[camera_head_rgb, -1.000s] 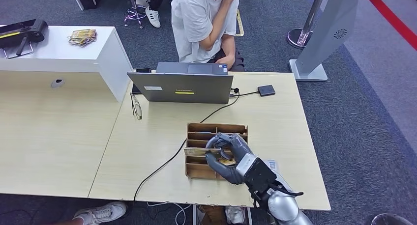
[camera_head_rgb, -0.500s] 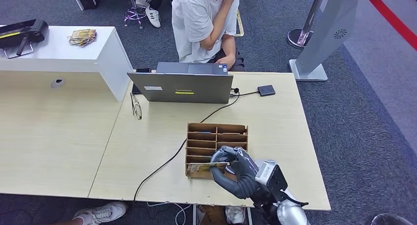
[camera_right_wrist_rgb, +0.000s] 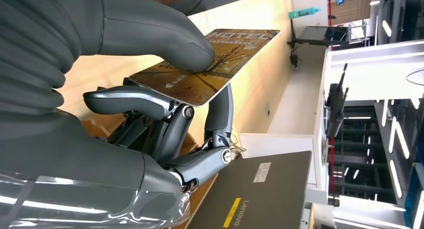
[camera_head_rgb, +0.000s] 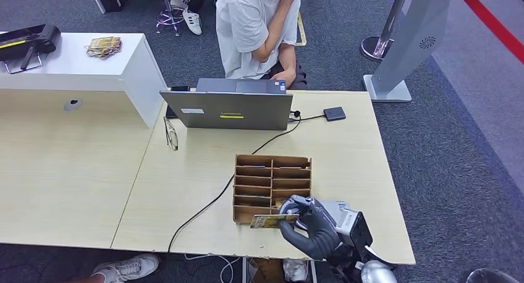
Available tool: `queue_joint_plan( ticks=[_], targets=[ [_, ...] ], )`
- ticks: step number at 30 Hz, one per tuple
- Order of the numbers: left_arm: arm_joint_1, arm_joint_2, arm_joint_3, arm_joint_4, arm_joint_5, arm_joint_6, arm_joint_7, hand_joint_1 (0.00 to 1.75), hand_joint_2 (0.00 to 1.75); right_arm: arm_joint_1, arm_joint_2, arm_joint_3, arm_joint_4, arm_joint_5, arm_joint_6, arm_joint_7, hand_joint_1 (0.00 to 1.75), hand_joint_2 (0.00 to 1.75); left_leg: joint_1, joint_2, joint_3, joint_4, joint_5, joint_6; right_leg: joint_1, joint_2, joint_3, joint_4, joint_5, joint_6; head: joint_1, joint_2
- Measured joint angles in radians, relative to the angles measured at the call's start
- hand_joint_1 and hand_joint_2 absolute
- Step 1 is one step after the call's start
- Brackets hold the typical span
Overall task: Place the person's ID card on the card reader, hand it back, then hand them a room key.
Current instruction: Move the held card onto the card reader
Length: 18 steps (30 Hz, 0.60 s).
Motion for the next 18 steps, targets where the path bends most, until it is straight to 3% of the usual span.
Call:
queue_joint_plan(
  ticks=[18],
  targets=[
    [0.0,0.0,0.004,0.0,0.0,0.003,0.0,0.0,0.0,0.041,-0.043,-0.106,0.082,0.01,-0.017,0.016,1.75,1.75,0.0,0.0,0.0,0.0,0.0,0.0,0.0,0.0,0.0,0.0,0.0,0.0,0.0,0.0]
  ],
)
